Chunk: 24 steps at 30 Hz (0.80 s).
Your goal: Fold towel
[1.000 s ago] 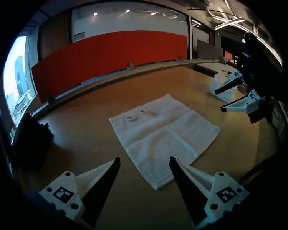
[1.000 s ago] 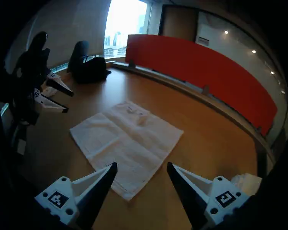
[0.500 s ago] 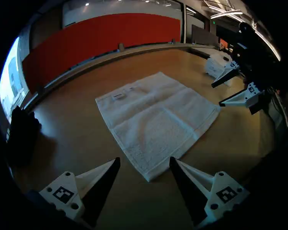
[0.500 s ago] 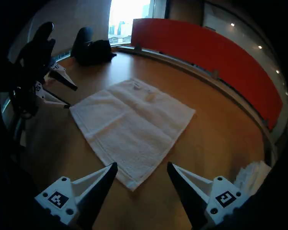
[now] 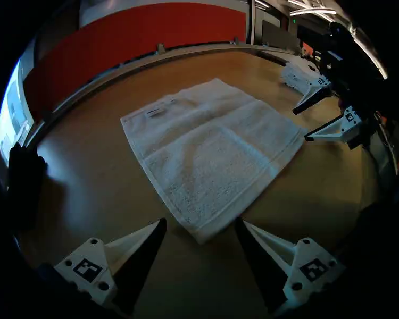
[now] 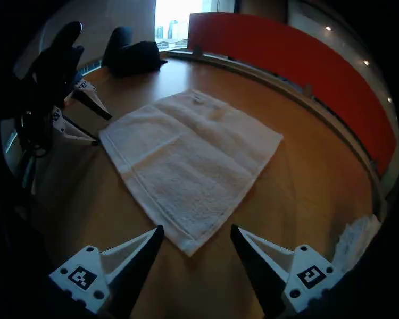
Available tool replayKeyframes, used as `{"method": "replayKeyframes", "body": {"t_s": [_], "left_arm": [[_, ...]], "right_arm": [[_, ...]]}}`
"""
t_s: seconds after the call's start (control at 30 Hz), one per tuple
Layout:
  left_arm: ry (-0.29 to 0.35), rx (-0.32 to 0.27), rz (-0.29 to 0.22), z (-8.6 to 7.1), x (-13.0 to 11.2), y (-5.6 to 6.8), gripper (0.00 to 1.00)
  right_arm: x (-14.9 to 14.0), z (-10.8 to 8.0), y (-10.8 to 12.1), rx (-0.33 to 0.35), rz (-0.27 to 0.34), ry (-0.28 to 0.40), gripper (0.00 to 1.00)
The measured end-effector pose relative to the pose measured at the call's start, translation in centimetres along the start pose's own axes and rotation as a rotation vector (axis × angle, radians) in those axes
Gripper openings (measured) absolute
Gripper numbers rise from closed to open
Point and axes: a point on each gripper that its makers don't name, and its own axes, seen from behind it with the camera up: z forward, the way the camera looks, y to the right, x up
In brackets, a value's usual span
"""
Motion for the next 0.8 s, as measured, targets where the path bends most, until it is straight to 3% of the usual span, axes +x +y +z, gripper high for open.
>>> {"method": "replayKeyframes", "body": {"t_s": [0.33, 0.8], "left_arm": [[-0.024, -0.023, -0.009, 0.4, -0.1, 0.4, 0.89], [-0.028, -0.026, -0.007, 0.4, -0.1, 0.7, 0.74]], "right_arm": [[-0.6, 0.5, -0.6, 0.036, 0.007, -0.022, 0.84], [-0.7, 0.5, -1.2, 0.069, 0.015, -0.027, 0.55]]}}
